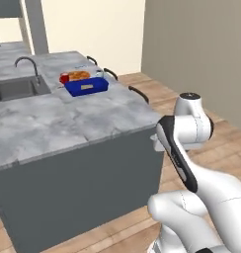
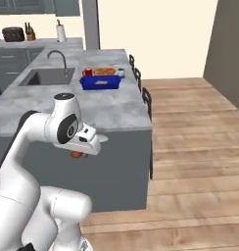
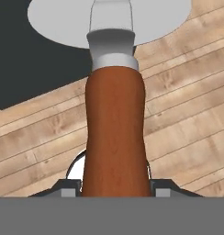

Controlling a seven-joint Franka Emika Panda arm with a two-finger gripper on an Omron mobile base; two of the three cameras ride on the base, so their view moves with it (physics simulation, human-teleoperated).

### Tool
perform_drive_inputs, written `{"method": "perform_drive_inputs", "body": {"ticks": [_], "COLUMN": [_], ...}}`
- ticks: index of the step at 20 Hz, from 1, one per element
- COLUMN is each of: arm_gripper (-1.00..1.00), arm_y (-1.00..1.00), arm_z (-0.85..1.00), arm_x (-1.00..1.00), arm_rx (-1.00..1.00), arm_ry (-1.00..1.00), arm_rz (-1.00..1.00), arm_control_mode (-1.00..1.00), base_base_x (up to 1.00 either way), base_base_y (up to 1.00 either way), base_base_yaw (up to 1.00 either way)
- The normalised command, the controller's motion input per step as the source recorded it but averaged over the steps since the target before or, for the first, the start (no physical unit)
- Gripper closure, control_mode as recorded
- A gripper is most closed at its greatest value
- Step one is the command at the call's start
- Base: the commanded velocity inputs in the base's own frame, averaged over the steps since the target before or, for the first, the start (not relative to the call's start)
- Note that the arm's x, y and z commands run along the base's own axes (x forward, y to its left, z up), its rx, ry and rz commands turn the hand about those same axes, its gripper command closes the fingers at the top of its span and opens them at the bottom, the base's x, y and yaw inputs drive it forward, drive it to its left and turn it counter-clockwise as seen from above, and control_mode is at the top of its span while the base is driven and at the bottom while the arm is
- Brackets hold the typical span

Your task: Take the pizza cutter from the drawer on the right and place it on the dining counter for cutting.

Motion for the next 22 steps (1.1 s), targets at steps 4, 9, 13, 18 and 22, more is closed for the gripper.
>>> {"method": "perform_drive_inputs", "body": {"ticks": [4,9,13,18,22], "arm_gripper": [1.0,1.0,1.0,1.0,1.0], "arm_y": [0.0,0.0,0.0,0.0,0.0], "arm_z": [0.0,0.0,0.0,0.0,0.0], "arm_x": [0.0,0.0,0.0,0.0,0.0], "arm_rx": [0.0,0.0,0.0,0.0,0.0], "arm_ry": [0.0,0.0,0.0,0.0,0.0], "arm_rz": [0.0,0.0,0.0,0.0,0.0], "arm_control_mode": [1.0,1.0,1.0,1.0,1.0], "base_base_x": [0.77,0.67,0.63,0.66,0.65], "base_base_y": [-1.0,-1.0,-1.0,-1.0,-1.0], "base_base_yaw": [0.31,0.3,0.28,0.3,0.35]}}
